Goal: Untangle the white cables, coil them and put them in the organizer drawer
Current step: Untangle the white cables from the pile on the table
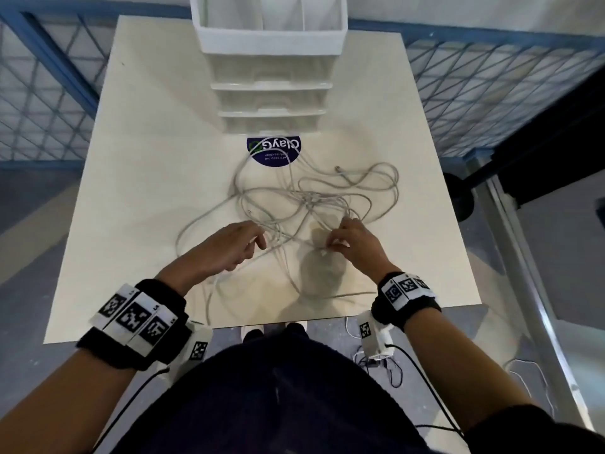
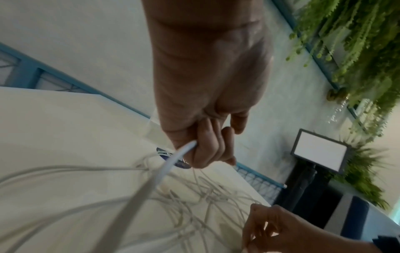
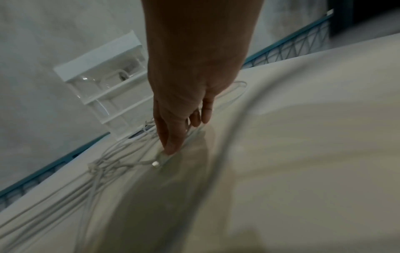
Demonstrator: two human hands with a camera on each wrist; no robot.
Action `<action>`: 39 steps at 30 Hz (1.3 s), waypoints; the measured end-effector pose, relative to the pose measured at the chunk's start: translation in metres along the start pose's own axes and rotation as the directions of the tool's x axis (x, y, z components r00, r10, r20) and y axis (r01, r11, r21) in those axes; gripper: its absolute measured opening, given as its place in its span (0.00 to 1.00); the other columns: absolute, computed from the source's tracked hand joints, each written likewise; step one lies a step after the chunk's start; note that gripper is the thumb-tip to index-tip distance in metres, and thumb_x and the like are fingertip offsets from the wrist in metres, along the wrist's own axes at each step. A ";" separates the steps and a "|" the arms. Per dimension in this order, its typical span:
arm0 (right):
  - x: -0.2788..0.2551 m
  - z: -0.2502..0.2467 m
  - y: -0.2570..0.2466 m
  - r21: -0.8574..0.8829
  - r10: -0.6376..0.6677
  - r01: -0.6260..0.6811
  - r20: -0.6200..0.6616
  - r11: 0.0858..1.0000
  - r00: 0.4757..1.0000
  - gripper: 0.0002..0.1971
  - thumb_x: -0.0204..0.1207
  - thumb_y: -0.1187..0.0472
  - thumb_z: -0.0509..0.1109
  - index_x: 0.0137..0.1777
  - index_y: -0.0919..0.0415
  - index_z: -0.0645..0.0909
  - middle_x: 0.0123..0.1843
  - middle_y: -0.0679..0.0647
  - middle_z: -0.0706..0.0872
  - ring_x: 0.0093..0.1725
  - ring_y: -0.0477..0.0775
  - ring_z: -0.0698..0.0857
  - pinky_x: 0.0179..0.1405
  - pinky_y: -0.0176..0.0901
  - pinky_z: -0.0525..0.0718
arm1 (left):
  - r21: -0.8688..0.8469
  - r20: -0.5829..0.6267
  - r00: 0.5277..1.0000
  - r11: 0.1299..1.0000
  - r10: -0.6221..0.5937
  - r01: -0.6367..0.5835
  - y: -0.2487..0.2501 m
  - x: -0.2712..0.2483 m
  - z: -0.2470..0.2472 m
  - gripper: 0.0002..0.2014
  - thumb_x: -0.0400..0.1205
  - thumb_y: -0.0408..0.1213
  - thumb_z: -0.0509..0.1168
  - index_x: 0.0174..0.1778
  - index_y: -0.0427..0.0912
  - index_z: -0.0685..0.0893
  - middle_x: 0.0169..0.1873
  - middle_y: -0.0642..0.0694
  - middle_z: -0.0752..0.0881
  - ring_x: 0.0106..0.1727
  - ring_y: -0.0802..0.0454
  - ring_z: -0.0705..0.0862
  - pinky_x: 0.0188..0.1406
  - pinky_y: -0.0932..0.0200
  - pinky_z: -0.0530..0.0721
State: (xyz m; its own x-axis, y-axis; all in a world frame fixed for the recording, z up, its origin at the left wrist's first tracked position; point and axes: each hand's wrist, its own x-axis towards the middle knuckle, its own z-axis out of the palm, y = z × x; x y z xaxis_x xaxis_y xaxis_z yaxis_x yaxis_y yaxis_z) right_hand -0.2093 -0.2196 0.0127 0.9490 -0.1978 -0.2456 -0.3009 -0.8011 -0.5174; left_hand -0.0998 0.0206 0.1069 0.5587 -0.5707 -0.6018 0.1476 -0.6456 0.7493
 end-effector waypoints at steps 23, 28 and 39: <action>0.039 -0.096 -0.091 0.568 -0.124 0.219 -0.201 0.793 0.972 0.07 0.74 0.69 0.72 0.43 0.58 0.77 0.35 0.47 0.80 0.31 0.38 0.80 0.36 0.30 0.78 | -0.266 -0.272 0.866 0.832 0.420 -0.487 0.039 0.017 -0.014 0.08 0.86 0.34 0.57 0.53 0.42 0.82 0.40 0.49 0.90 0.41 0.60 0.87 0.42 0.68 0.83; 0.055 -0.142 -0.147 0.642 -0.213 0.320 -0.241 0.697 0.947 0.06 0.72 0.67 0.74 0.42 0.57 0.82 0.37 0.55 0.84 0.33 0.51 0.84 0.35 0.38 0.82 | -0.413 -0.360 0.799 0.685 0.483 -0.600 0.081 0.022 -0.020 0.12 0.86 0.34 0.55 0.59 0.34 0.80 0.52 0.36 0.90 0.57 0.40 0.88 0.62 0.47 0.84; 0.075 -0.150 -0.157 0.750 -0.214 0.327 -0.248 0.575 0.945 0.07 0.72 0.68 0.74 0.43 0.57 0.80 0.39 0.53 0.82 0.33 0.45 0.82 0.39 0.39 0.81 | -0.412 -0.394 0.737 0.611 0.549 -0.676 0.109 0.025 -0.036 0.09 0.87 0.37 0.53 0.50 0.36 0.75 0.37 0.40 0.88 0.42 0.48 0.89 0.47 0.52 0.88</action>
State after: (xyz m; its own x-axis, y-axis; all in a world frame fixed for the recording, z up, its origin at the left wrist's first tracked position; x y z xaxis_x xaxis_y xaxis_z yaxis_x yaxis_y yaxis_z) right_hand -0.0763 -0.1931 0.1985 0.9844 -0.1559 0.0822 0.0668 -0.1019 -0.9926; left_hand -0.0407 -0.0458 0.1832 0.8145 -0.5749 0.0774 0.0487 0.2007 0.9784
